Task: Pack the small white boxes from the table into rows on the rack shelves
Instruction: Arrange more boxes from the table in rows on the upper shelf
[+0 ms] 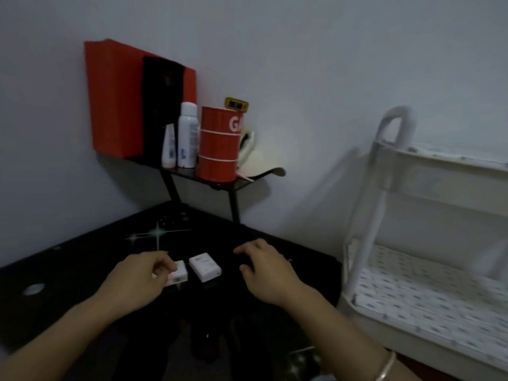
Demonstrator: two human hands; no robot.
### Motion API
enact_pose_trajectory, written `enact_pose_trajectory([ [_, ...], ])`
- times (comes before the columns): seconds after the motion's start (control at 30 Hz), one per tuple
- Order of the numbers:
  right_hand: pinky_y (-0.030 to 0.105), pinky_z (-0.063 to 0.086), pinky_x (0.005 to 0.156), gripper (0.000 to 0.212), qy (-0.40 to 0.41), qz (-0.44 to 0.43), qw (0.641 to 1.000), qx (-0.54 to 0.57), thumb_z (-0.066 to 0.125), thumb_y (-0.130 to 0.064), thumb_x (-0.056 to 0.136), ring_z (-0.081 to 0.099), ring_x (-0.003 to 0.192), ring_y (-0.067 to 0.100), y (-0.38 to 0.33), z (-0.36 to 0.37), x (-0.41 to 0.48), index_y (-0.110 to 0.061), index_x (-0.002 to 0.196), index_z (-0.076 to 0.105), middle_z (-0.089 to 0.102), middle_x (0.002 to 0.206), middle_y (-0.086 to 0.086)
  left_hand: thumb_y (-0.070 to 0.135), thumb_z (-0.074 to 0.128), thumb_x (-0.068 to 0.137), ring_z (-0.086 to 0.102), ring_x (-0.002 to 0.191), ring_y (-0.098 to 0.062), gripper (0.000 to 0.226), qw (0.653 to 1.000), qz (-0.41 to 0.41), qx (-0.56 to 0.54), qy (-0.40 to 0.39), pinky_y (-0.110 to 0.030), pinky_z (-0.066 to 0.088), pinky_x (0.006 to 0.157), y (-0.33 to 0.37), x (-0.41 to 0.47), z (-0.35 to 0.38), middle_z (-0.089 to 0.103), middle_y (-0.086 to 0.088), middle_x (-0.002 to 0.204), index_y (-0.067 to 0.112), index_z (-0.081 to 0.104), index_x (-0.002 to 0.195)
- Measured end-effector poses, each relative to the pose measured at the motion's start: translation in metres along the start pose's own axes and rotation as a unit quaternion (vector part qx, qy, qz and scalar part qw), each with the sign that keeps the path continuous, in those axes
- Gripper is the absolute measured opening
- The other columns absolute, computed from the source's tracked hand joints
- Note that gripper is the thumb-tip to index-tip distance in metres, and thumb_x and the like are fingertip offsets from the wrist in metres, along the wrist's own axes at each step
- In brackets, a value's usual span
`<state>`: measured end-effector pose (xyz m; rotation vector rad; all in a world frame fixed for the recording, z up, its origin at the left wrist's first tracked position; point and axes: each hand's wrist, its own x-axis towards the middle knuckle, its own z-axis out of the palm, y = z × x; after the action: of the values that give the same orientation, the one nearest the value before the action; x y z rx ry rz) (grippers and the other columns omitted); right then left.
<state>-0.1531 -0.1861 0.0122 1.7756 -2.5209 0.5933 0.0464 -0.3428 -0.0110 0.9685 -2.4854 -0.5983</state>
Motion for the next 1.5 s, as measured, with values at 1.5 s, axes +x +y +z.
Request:
enact_pose_trajectory([
  [1.5,0.036,0.056,0.073,0.029,0.333,0.224,0.914,-0.053,0.066,-0.046,0.081,0.064,0.077,0.008,0.075,-0.317,-0.231,-0.036,0.108,0.058,0.065,0.088,-0.007,0.026,0.05,0.087,0.064,0.086,-0.016,0.053,0.782,0.559,-0.274,0.022,-0.037,0.053,0.076,0.445,0.006,-0.005,0.068,0.001,0.105,0.035,0.034,0.138],
])
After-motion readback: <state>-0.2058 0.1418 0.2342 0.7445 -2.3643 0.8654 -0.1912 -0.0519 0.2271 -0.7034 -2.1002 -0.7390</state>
